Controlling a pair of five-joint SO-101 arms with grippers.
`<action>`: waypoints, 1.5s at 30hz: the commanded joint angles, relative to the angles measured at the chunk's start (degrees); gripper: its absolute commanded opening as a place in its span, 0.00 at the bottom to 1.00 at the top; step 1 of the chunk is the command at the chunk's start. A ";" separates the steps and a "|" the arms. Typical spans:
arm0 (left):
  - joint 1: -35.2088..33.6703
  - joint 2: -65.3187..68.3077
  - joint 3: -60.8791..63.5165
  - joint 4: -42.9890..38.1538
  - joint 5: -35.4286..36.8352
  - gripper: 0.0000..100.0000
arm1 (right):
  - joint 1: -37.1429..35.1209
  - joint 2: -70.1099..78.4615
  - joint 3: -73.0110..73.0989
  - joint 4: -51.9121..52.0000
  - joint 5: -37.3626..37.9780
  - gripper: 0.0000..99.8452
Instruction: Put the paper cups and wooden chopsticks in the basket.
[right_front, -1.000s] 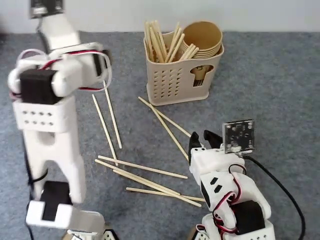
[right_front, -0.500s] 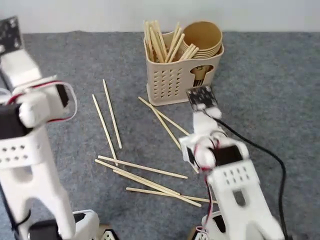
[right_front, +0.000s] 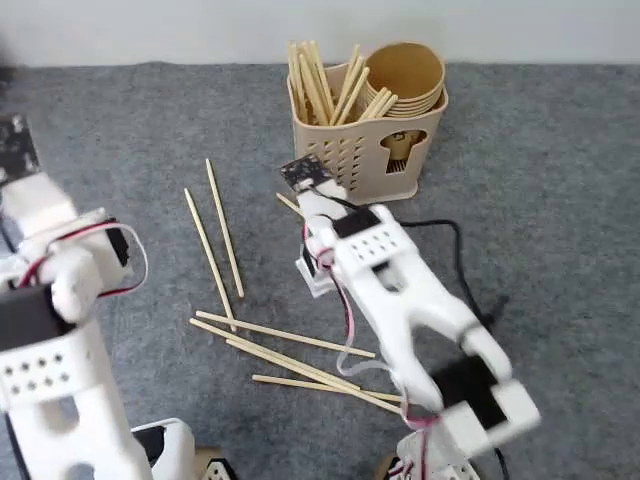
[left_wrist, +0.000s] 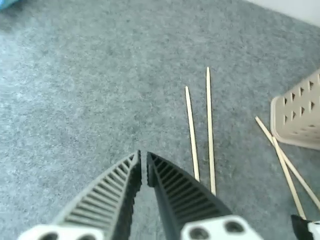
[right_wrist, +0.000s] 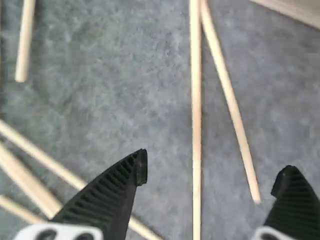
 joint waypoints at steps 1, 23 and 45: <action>-1.58 -6.33 2.86 -3.25 -0.79 0.02 | 0.31 7.78 -9.23 0.13 1.23 0.40; -1.58 -14.68 17.10 -5.27 -0.62 0.02 | 0.04 16.22 -17.41 3.38 4.40 0.01; -1.67 -14.77 34.33 -13.01 -0.44 0.02 | -4.09 -21.85 -17.76 11.74 4.84 0.01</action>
